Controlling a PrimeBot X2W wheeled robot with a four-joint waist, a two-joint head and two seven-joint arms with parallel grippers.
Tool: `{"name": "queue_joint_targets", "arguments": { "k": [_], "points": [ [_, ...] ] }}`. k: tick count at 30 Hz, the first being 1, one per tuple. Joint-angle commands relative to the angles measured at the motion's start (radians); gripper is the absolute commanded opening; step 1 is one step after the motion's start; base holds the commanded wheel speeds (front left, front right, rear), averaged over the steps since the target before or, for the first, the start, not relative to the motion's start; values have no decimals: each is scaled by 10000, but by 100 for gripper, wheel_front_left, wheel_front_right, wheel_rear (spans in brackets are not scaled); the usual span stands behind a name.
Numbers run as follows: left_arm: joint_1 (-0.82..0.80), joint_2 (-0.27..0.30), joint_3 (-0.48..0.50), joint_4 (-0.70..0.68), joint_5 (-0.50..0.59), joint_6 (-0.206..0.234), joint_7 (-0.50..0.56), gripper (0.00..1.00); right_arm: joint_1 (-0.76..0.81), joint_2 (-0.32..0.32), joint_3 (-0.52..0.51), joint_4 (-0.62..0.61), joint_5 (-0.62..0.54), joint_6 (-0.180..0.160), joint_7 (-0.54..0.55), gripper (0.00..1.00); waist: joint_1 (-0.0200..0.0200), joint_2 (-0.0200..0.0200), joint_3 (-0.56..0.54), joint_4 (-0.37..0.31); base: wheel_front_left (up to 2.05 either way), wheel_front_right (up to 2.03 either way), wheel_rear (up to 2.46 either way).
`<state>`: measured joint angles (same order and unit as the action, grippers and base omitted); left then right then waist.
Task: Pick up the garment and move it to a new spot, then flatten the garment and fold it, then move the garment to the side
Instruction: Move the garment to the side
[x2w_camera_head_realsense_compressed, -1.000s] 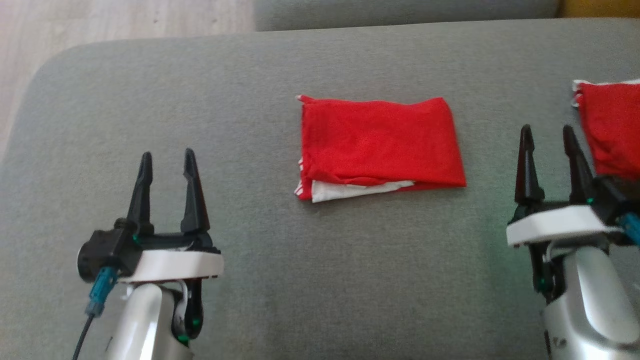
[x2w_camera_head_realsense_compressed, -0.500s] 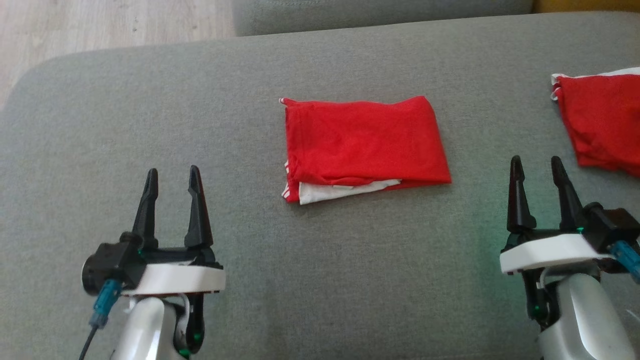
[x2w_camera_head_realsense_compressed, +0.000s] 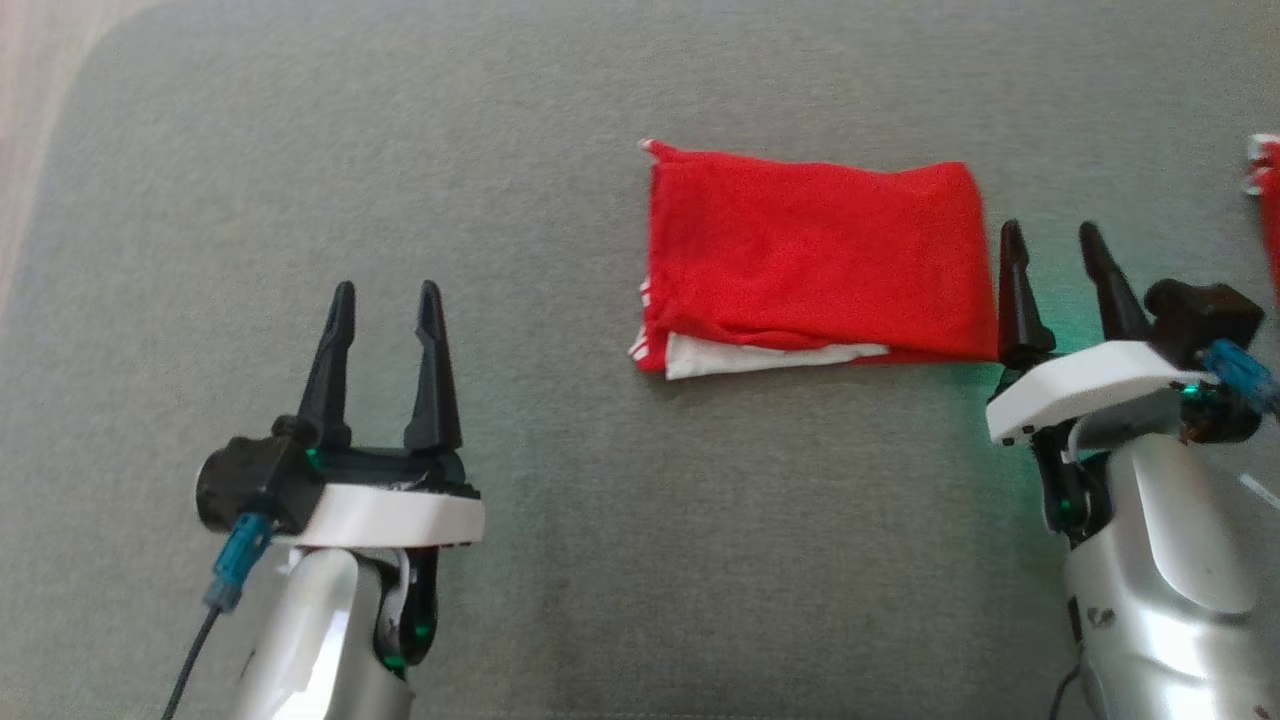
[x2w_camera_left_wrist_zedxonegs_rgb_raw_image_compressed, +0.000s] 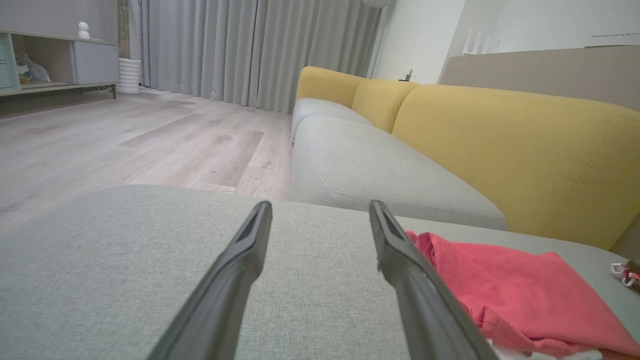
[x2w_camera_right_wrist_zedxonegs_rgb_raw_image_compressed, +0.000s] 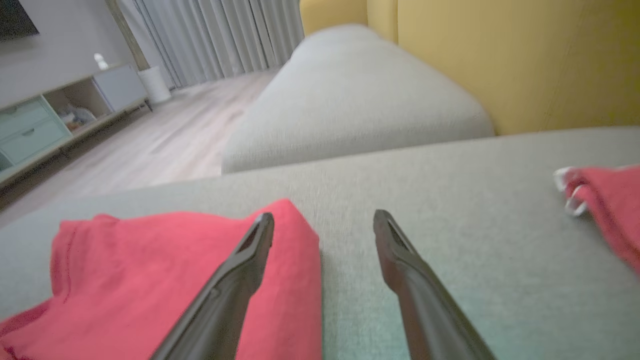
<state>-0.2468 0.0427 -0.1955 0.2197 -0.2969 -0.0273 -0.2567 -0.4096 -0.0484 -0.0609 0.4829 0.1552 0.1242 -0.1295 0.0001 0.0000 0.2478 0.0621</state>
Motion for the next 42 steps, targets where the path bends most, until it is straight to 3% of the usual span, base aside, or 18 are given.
{"name": "queue_joint_targets", "arguments": {
  "k": [1,12,13,14,15,24,35,42],
  "points": [
    [-368,76,170,-272,-79,14,-51,100,-341,-18,180,122,-37,65,195,100,-1,0,235,351,0,0,0],
    [-586,76,22,-347,-302,108,-51,100,-1284,-18,215,3009,-311,65,1083,100,-1,0,478,977,0,0,0],
    [-591,76,19,-362,-313,111,-51,100,-1331,-18,245,3196,-348,65,1104,91,-1,0,481,997,0,0,0],
    [-591,76,15,-373,-316,117,-51,100,-1380,-18,263,3348,-377,65,1081,38,-1,0,477,1009,0,0,0],
    [-585,76,12,-378,-310,120,-51,100,-1428,-18,293,3470,-421,65,1023,0,-1,0,466,1010,0,0,0],
    [-508,76,-98,-365,-400,40,-51,100,-1714,-18,601,3600,-897,65,96,0,-1,0,115,502,0,0,0],
    [-201,76,-335,-197,-79,150,-51,100,-1450,-64,1173,2255,-2938,65,-82,0,-1,0,-685,-1009,0,0,0],
    [-160,76,31,-261,187,123,-51,100,-1676,-1206,1555,1180,-3042,65,500,0,-1,0,-399,-1878,0,0,0]
  ]
}}
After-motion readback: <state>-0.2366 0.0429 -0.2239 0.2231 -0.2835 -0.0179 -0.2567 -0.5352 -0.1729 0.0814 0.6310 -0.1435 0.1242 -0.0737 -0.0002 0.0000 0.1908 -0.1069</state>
